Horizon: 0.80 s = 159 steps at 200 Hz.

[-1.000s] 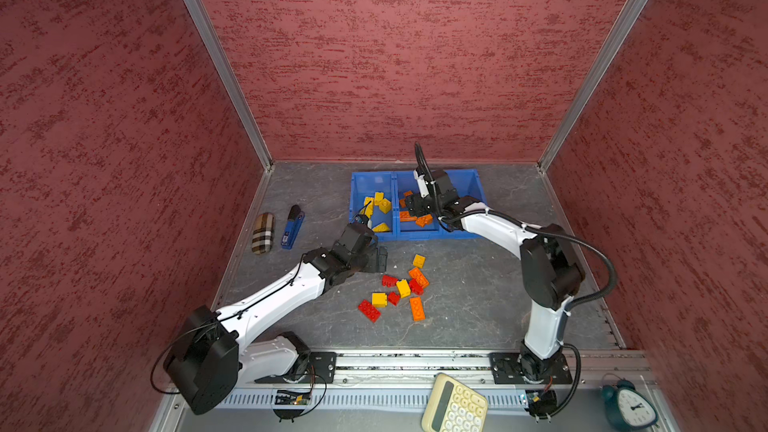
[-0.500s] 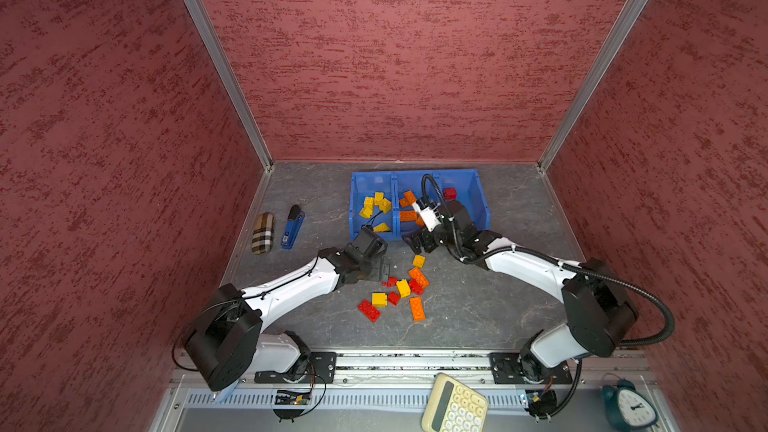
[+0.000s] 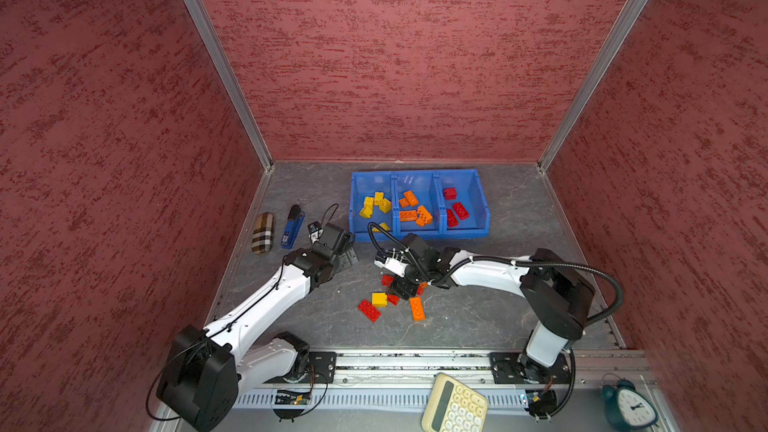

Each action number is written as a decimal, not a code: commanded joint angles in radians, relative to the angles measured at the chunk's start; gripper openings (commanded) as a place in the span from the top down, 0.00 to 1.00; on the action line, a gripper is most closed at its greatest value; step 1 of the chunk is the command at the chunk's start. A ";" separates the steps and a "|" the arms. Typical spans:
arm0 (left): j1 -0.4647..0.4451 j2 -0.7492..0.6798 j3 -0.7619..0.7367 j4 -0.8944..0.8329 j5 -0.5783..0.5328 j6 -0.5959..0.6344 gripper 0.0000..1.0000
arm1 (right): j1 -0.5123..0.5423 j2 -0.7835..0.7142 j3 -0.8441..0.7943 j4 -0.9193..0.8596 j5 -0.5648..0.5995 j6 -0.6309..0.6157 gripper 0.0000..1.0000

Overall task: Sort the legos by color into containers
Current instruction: 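Open the right gripper over the middle compartment, then lower it to grasp a red brick, then carry the red brick to the far compartment and open the right gripper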

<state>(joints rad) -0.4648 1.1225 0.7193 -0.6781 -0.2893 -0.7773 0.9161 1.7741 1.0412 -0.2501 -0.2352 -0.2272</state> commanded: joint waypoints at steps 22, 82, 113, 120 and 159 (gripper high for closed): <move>0.006 0.015 -0.005 -0.013 -0.002 -0.034 0.00 | 0.019 0.074 0.089 -0.035 0.041 -0.065 0.38; 0.006 0.025 -0.003 -0.006 -0.004 -0.026 0.01 | 0.044 0.116 0.116 -0.063 0.070 -0.131 0.55; 0.005 0.029 -0.004 0.001 0.006 -0.018 0.00 | 0.044 0.102 0.119 -0.073 0.055 -0.126 0.66; 0.002 0.031 -0.002 0.004 0.009 -0.015 0.00 | 0.043 0.089 0.111 -0.066 0.058 -0.127 0.68; -0.031 0.044 0.018 0.033 0.015 0.017 0.00 | 0.025 -0.025 0.039 0.007 0.067 -0.091 0.75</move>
<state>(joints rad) -0.4725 1.1561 0.7177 -0.6762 -0.2859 -0.7910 0.9527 1.8507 1.1156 -0.2966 -0.1730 -0.3206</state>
